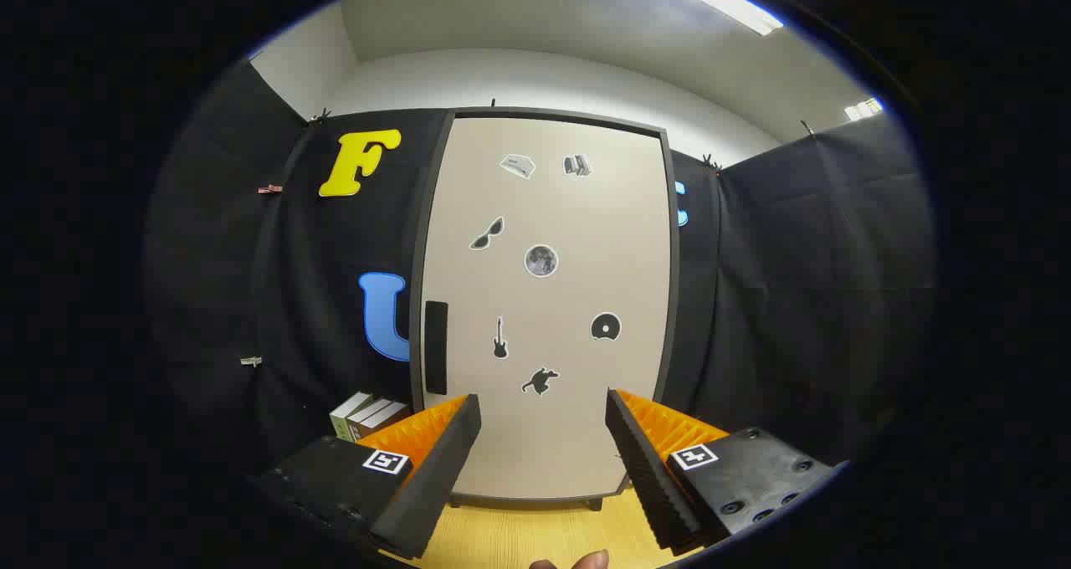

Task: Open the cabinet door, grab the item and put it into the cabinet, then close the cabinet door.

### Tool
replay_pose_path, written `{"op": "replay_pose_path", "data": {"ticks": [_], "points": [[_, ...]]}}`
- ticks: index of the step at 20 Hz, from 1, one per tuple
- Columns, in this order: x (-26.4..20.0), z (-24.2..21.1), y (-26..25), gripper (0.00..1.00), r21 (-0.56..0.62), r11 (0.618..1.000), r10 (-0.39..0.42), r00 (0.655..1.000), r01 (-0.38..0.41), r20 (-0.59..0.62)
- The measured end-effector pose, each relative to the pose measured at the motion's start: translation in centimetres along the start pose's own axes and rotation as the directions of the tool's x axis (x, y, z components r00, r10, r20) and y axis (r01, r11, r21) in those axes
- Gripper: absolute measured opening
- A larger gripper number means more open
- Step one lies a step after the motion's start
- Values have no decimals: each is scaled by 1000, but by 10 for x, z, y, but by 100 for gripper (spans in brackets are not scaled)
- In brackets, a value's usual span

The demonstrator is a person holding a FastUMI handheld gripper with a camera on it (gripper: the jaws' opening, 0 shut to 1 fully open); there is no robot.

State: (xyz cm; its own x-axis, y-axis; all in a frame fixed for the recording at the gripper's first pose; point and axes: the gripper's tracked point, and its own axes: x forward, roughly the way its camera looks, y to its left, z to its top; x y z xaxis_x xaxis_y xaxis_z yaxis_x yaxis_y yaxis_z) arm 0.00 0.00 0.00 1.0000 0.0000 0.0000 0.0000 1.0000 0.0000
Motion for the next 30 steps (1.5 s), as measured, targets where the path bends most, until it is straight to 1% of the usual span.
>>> {"op": "replay_pose_path", "data": {"ticks": [8,19,24,30], "points": [[-3,3,5,97,-8,1000,3,1000,-3,9],[-2,3,11,97,13,1000,7,1000,-7,3],[22,12,40,97,37,998,41,999,-41,9],[81,9,94,97,96,991,91,996,-90,-4]]}}
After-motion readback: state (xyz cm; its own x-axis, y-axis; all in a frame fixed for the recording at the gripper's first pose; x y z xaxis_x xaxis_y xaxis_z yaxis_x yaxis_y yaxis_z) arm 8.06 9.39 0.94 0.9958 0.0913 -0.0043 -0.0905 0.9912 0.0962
